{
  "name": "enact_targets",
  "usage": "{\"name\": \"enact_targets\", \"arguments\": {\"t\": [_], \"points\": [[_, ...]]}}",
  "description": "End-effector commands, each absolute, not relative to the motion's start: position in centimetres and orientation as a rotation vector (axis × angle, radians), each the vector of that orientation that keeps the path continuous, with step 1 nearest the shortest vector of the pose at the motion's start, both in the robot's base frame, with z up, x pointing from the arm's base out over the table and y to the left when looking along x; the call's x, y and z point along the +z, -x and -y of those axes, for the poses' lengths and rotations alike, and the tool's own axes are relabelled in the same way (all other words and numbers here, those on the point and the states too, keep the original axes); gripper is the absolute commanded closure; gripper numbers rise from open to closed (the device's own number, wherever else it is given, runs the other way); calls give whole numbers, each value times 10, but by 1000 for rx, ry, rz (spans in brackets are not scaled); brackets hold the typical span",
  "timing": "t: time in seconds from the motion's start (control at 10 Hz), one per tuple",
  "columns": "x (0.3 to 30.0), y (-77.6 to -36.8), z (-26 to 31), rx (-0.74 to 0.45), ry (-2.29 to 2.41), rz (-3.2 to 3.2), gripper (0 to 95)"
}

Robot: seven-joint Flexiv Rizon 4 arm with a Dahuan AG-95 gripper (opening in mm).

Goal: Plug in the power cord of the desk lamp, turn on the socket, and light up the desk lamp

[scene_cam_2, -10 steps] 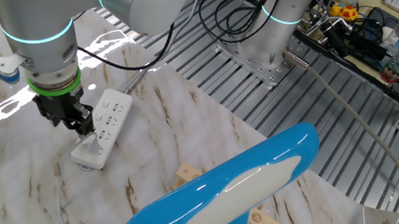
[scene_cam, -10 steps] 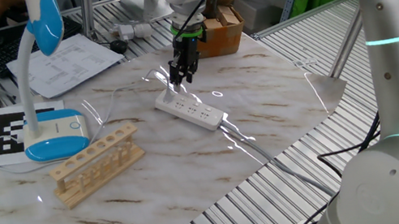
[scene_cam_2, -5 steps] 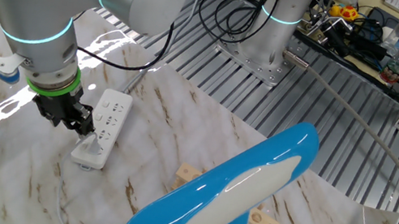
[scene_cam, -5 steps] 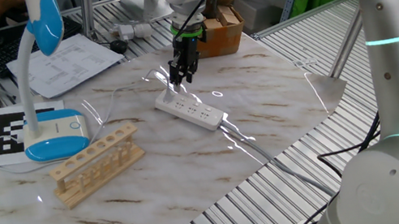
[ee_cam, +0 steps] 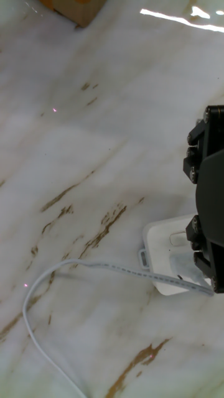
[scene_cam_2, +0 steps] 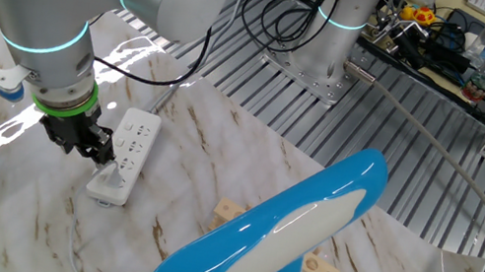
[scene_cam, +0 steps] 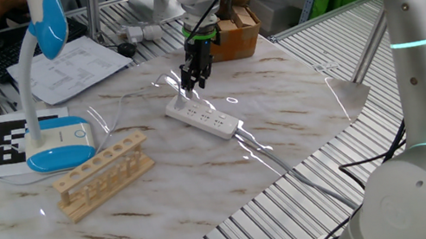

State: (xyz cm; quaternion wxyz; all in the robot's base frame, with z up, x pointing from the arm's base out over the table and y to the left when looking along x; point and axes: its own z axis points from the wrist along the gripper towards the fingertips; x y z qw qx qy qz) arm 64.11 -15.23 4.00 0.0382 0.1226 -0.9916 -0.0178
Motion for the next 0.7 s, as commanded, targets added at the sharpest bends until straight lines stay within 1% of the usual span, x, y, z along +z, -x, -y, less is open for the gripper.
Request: {"name": "enact_targets", "arguments": {"t": [0.1,0.6,0.7], "points": [[40,-641,152,-55,-376,3042,380],[40,-641,152,-55,-376,3042,380],[52,-614,149,-4,-316,3044,570]]}}
